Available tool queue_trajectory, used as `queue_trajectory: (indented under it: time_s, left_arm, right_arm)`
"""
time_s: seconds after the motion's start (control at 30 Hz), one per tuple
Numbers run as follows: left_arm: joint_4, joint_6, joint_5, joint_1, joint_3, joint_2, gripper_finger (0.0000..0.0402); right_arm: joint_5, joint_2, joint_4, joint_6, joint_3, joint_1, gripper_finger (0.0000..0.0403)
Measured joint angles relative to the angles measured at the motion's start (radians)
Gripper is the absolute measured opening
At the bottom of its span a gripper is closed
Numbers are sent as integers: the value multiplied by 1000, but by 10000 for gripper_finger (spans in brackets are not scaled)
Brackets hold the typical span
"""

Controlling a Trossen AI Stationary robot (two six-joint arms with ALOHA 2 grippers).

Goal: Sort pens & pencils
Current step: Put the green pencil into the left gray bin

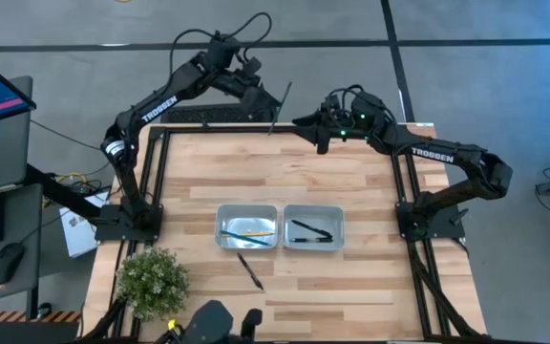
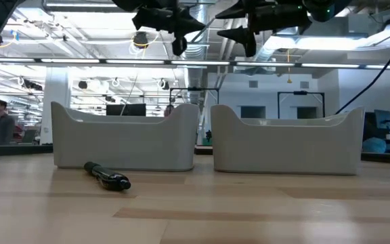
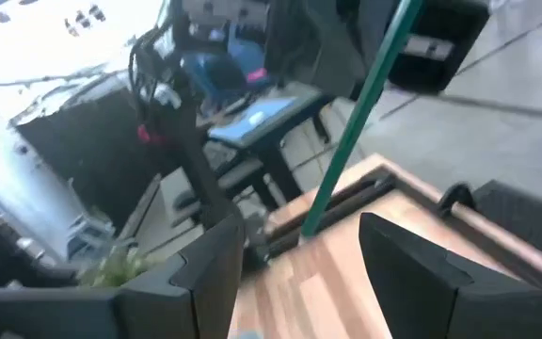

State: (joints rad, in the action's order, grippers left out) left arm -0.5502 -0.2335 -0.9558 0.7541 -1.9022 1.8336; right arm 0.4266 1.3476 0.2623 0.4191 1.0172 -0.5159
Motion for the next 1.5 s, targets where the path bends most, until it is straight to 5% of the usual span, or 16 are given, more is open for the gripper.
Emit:
queue_trajectory:
  time_s: [0.4, 0.97, 1.5]
  left_arm:
    - [179, -106, 37, -67, 0, 0, 0]
    - [229, -116, 56, -115, 0, 0, 0]
    - [230, -100, 71, -116, -1, -1, 0]
  right_arm:
    - [-43, 0, 92, 27, 0, 18, 235]
    - [-65, 0, 101, 27, 0, 17, 227]
    - [-57, 0, 121, -31, 0, 34, 50]
